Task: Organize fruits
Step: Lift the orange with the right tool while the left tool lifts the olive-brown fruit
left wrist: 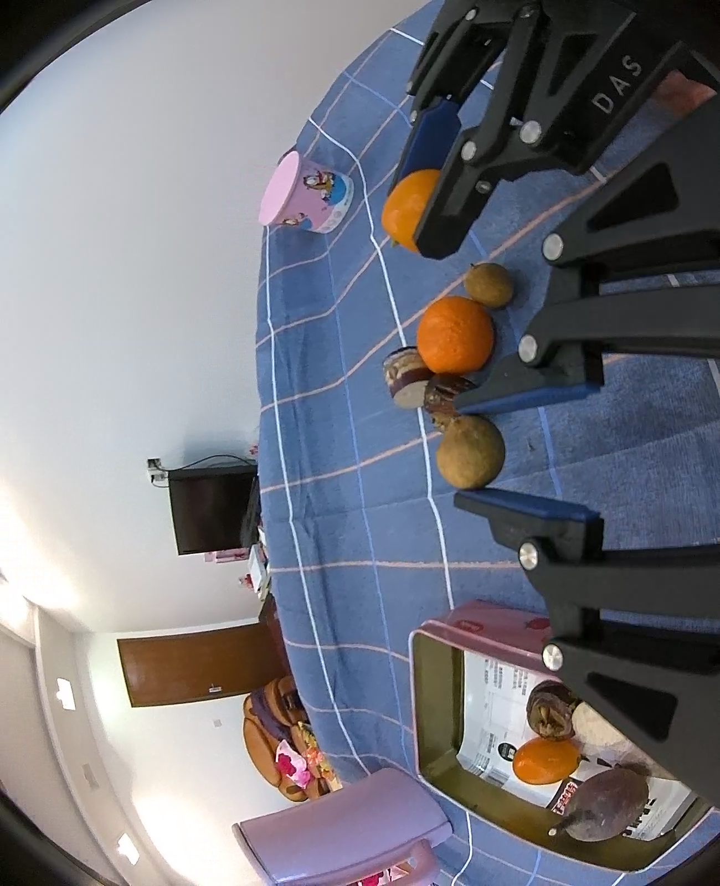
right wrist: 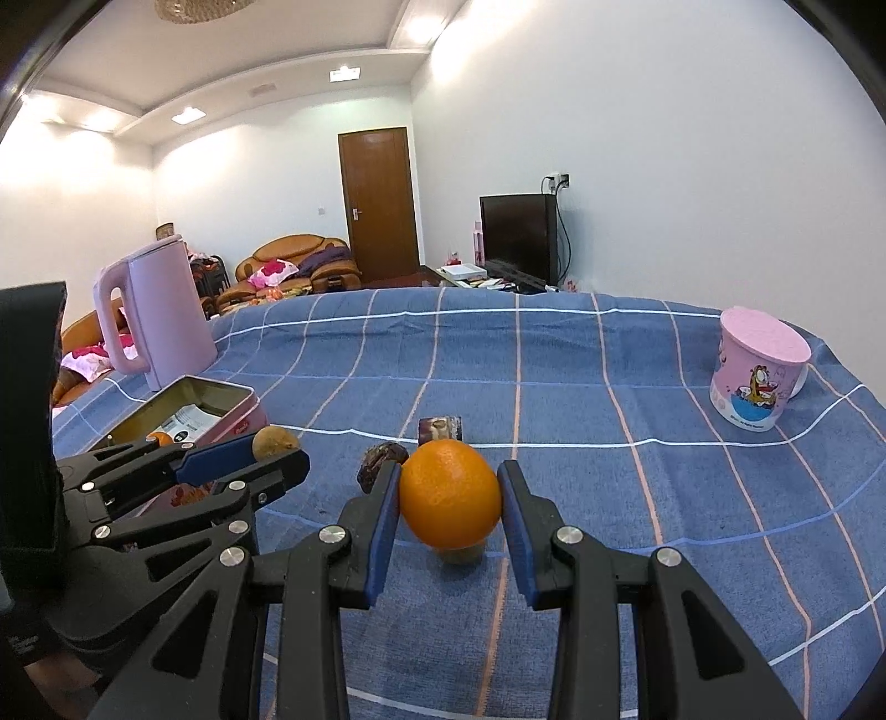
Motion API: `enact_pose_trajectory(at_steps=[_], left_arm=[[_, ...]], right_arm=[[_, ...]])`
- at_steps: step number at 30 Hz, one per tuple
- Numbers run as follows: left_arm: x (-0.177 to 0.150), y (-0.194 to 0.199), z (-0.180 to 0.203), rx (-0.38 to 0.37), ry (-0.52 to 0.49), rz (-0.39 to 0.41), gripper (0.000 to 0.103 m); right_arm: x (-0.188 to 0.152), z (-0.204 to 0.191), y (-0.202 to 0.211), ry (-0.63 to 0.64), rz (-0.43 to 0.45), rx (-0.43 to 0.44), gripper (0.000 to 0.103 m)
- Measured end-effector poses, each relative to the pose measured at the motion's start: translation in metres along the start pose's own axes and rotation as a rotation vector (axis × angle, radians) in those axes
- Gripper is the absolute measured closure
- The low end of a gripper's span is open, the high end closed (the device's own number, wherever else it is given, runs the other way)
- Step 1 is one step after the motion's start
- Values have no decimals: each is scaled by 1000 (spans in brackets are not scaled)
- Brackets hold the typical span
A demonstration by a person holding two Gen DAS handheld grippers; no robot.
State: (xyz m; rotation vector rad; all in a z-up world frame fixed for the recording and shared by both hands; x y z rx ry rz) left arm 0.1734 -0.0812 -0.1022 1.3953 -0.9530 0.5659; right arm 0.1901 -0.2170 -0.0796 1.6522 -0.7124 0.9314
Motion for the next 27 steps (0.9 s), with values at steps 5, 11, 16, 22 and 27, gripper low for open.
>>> enact_pose_trajectory(at_steps=[5, 11, 16, 22, 27], left_arm=[[1, 3, -2, 9, 4, 13, 74], [3, 9, -3, 21, 1, 41, 74], [3, 14, -5, 33, 2, 60, 74], [4, 19, -7, 42, 6, 78, 74], [5, 23, -8, 53, 7, 100, 74]], right_arm=[[1, -1, 4, 4, 19, 1, 65], [3, -1, 8, 5, 38, 3, 65], [5, -2, 11, 9, 58, 3, 65], [4, -3, 14, 14, 70, 3, 65], [5, -5, 18, 24, 91, 4, 65]])
Point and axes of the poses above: each gripper's, at about its wrist camera, not at the fingertips, and y roughly against the way its jaws point, z to its right, x to its top, the point moved 9 cm from there along -y, roughly the way its jaws point, and after that the axes turned 5 degrees about -y, right-handed, at the moved point
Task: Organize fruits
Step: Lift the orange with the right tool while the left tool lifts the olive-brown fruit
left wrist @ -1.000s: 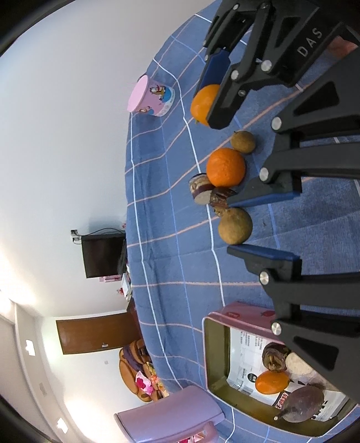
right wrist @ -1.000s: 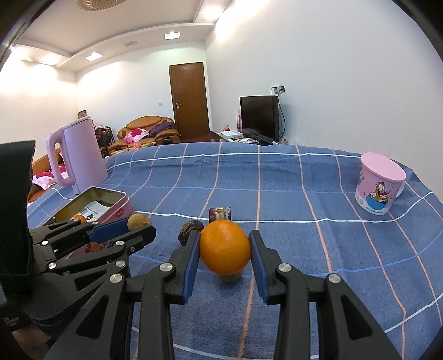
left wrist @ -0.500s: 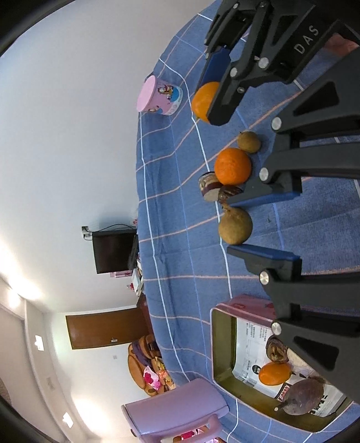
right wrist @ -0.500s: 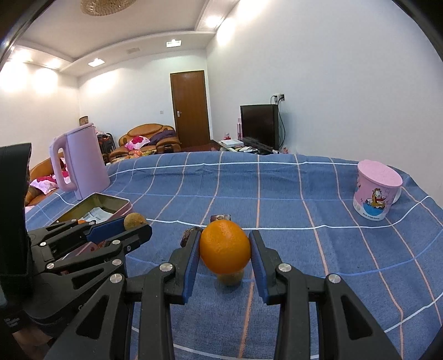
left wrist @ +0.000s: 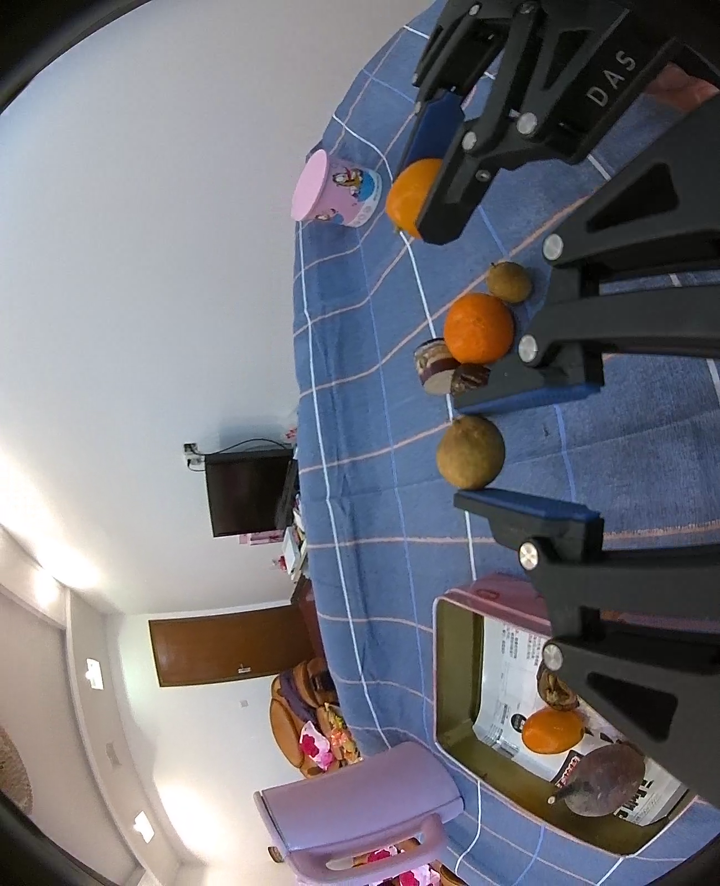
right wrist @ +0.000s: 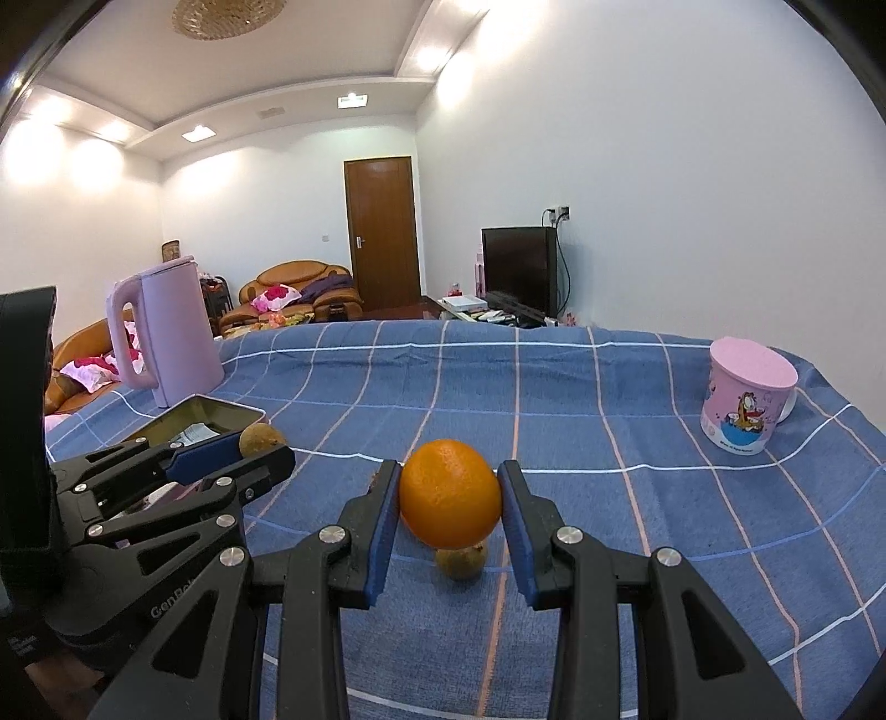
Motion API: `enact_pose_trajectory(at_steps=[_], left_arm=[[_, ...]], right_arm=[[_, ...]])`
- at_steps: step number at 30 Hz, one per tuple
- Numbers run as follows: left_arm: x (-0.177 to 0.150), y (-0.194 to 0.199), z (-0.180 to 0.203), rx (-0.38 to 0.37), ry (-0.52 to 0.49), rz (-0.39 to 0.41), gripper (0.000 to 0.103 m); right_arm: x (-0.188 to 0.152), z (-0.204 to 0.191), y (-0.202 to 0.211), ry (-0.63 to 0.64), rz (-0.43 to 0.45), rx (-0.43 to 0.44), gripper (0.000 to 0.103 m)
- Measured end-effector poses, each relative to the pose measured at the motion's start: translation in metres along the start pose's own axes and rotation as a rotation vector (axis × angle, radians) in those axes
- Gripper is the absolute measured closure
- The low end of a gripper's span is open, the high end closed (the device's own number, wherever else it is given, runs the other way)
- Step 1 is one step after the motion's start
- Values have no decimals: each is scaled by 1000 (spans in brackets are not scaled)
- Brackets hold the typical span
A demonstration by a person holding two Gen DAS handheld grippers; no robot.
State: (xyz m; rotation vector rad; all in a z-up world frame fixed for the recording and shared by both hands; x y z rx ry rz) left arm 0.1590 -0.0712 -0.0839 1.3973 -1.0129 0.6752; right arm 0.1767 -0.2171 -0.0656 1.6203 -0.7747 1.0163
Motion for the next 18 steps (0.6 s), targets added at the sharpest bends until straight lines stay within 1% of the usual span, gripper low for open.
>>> enact_pose_trajectory(at_steps=[18], left_arm=[[4, 14, -4, 39, 0, 63, 74]], right_arm=[[5, -4, 10, 15, 54, 11, 66]])
Point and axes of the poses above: each gripper's, at about its wrist camera, not at the fingertips, and y roughly against the way its jaws point, z to its right, x to its top, the point moved 9 cm from there along -y, roughly the way its jaws point, and after that the axes turned 5 degrees about -y, right-handed, at the moved point
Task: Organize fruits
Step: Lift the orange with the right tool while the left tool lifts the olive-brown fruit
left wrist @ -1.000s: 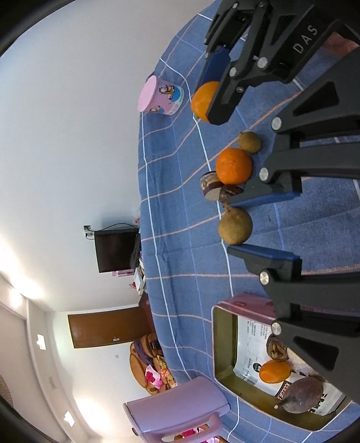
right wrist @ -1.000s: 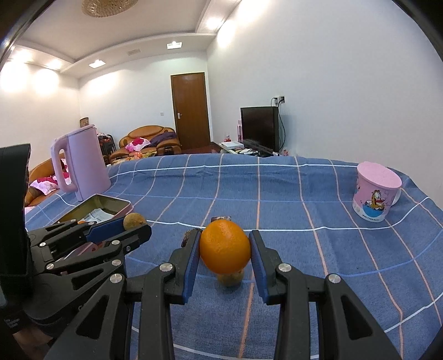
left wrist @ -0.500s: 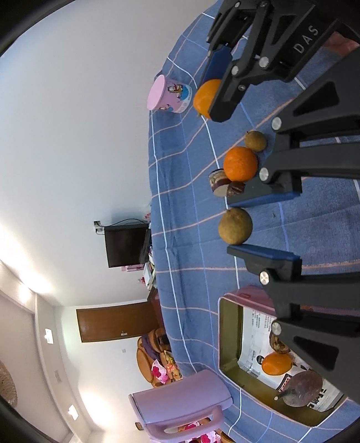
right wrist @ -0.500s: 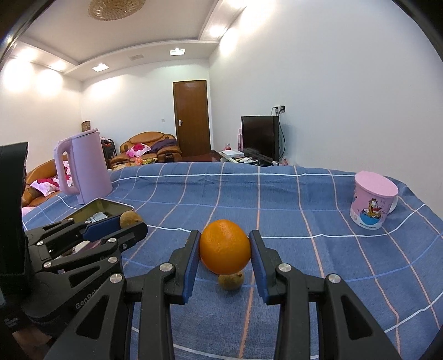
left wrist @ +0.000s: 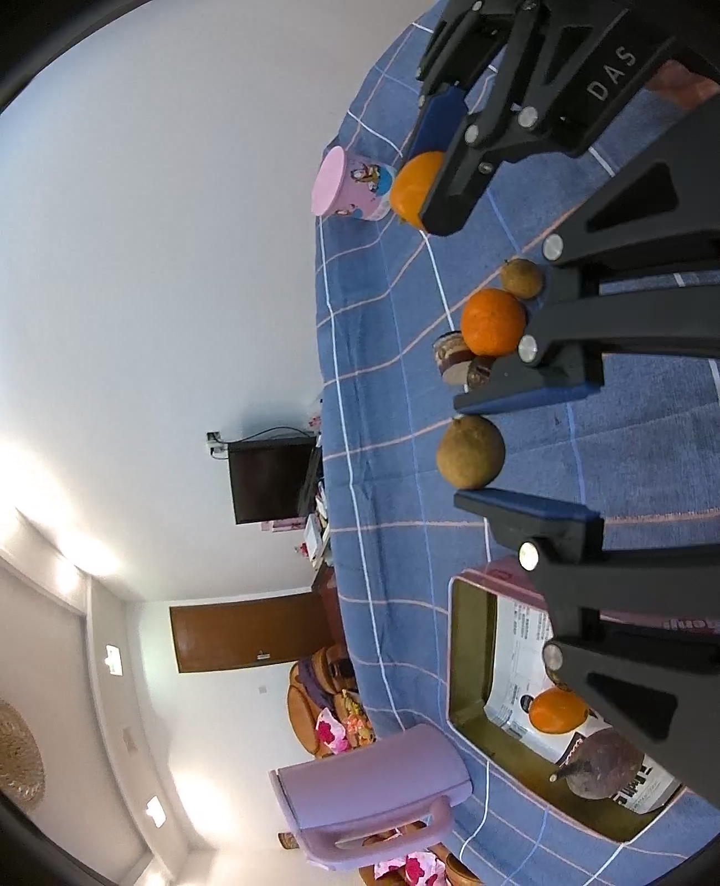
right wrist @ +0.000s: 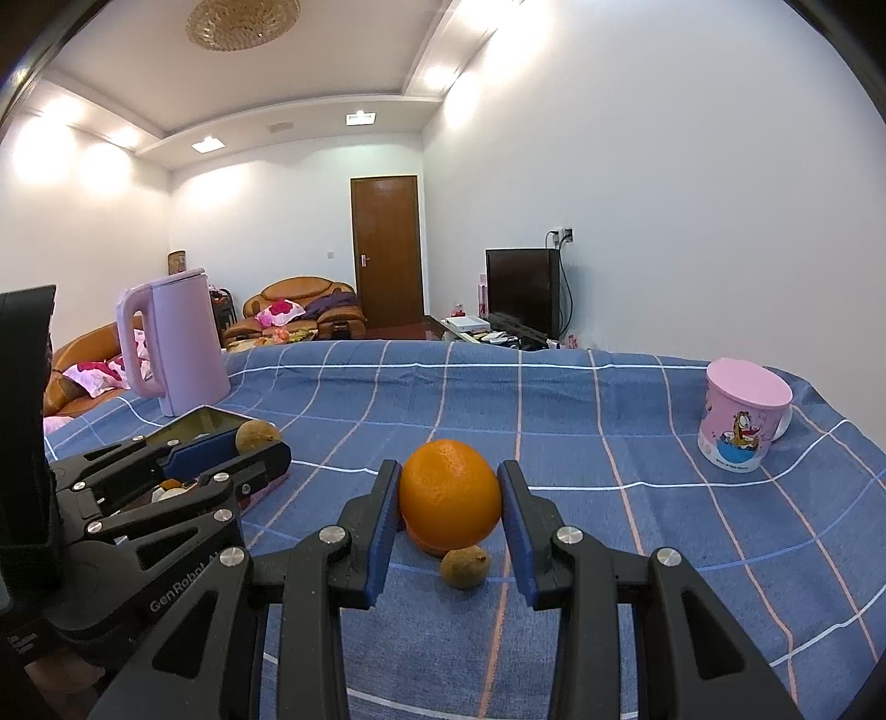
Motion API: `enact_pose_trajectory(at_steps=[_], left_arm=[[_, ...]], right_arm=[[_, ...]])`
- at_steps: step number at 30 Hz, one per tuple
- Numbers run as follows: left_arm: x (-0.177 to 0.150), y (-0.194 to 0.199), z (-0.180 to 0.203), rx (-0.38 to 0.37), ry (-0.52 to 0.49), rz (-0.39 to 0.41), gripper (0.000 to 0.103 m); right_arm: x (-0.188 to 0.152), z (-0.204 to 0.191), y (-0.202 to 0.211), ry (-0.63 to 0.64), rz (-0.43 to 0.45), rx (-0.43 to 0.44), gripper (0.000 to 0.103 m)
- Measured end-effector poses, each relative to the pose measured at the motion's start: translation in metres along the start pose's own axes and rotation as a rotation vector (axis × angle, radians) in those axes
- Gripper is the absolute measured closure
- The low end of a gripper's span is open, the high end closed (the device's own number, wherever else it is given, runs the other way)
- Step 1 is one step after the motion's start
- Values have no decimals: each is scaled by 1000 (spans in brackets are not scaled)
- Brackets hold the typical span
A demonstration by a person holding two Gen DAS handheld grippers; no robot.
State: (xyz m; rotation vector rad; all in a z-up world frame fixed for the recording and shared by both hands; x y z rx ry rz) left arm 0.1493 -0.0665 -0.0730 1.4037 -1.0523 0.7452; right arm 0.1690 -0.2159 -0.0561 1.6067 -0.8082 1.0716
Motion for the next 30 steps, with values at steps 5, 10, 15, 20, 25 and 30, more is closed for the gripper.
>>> enact_pose_trajectory(at_steps=[5, 10, 15, 20, 25, 30], left_arm=[[1, 5, 0, 17, -8, 22, 74], [0, 8, -4, 30, 4, 27, 74], [-2, 10, -10, 39, 16, 16, 74], [-7, 10, -19, 39, 36, -6, 74], [-11, 11, -28, 47, 50, -23, 74], [-15, 17, -38, 67, 52, -24, 74]], right_arm=[[3, -4, 5, 14, 29, 5, 65], [4, -5, 7, 23, 38, 5, 65], [2, -10, 6, 31, 23, 13, 66], [-1, -16, 0, 40, -1, 24, 65], [-3, -25, -4, 39, -16, 40, 65], [-4, -36, -9, 42, -31, 64, 65]])
Point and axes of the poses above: each gripper's, at about its wrist camera, not at the fingertips, and y roughly against the way its jaws point, z to its right, x to its top, the point moved 9 cm from there along -y, roughly the way its jaws point, and after that the axes turned 5 degrees about -y, right-handed, at the moved point
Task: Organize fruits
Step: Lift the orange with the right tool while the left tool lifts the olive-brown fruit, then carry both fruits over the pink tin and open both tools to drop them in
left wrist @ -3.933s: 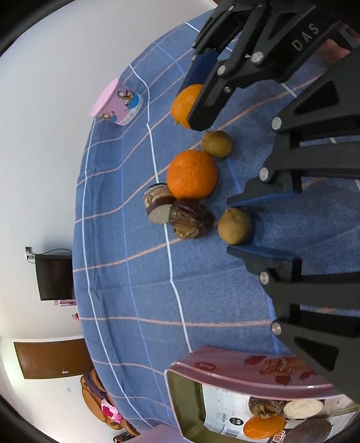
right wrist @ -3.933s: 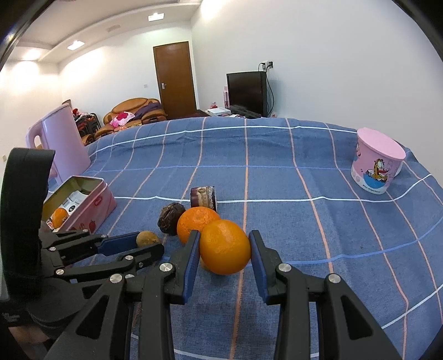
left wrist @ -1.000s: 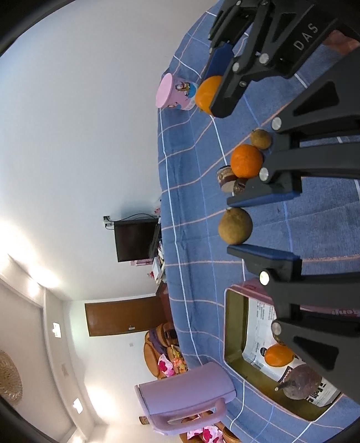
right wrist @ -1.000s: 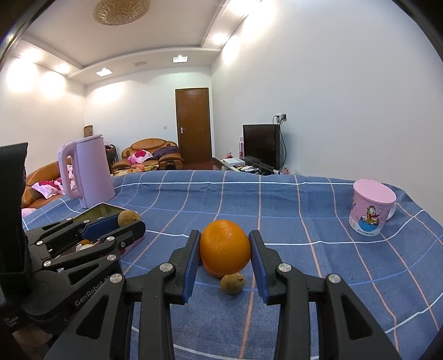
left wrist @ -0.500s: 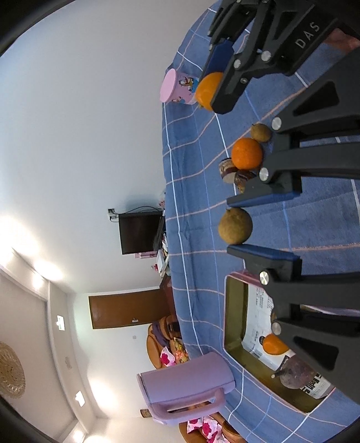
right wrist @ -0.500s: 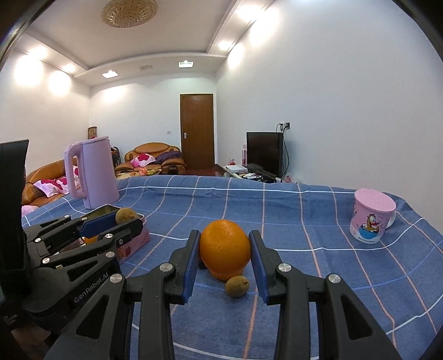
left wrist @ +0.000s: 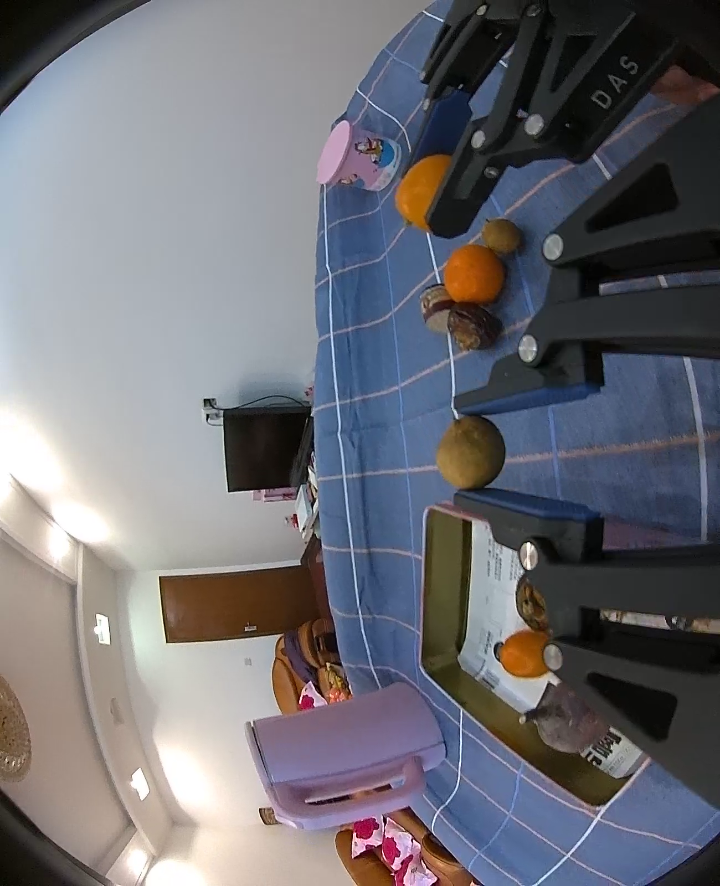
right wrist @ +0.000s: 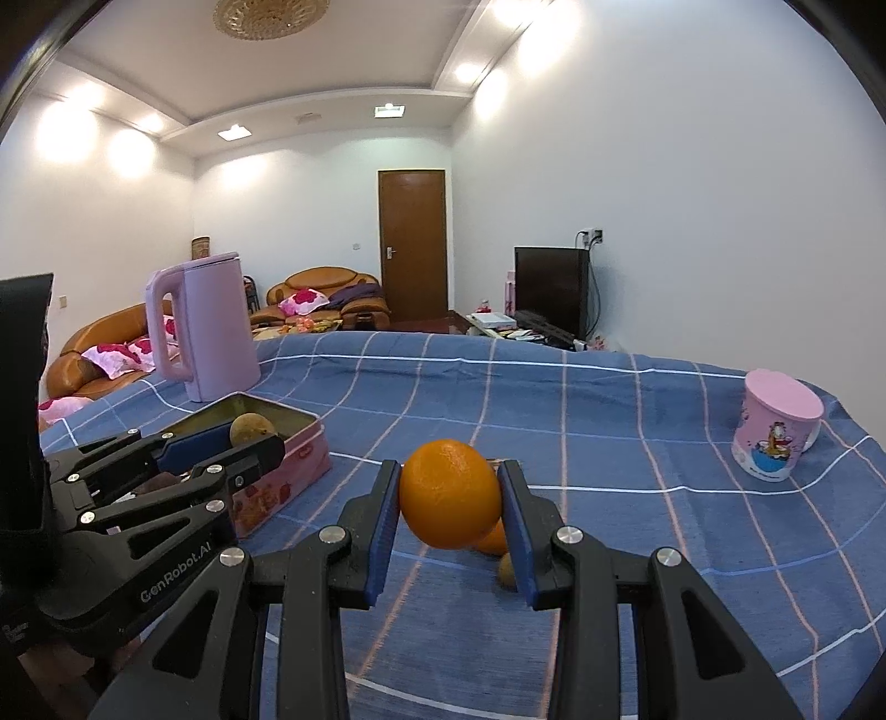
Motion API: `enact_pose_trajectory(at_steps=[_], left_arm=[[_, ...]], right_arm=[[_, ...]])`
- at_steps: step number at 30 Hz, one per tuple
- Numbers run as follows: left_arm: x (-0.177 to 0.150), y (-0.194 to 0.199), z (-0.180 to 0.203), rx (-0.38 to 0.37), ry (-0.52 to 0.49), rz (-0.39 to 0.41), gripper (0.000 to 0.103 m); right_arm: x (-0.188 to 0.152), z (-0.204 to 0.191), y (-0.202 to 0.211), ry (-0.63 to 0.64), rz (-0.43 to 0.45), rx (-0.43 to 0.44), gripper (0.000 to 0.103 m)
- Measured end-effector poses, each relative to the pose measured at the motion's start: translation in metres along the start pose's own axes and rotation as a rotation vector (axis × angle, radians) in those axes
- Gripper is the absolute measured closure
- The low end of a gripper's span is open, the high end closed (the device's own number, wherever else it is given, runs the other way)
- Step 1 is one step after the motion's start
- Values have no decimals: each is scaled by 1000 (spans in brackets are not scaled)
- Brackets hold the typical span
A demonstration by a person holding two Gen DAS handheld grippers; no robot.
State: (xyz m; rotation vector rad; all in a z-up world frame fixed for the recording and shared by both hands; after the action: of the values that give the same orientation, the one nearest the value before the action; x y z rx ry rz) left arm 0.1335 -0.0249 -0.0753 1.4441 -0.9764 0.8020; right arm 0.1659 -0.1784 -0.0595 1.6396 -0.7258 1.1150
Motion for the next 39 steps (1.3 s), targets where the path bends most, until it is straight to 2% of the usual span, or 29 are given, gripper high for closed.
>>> enact_pose_trajectory(at_steps=[26, 39], left_arm=[[-16, 23, -96, 152, 81, -31, 74], [-35, 28, -126, 190, 112, -64, 74]], right_arm=[[-4, -92, -28, 87, -51, 160, 65], [-10, -132, -33, 130, -72, 227, 65]])
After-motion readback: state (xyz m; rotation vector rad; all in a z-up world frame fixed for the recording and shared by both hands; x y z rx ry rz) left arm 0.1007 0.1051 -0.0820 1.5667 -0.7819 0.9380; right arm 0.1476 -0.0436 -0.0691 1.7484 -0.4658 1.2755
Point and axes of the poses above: each gripper's, at about its wrist camera, not at the fingertips, and y roughly against the way its jaws point, z to its right, x to its top, the point moved 9 cm from there along -y, roughly the way its jaws point, and after that the axes turned 5 degrees about -y, right-handed, at the moved point
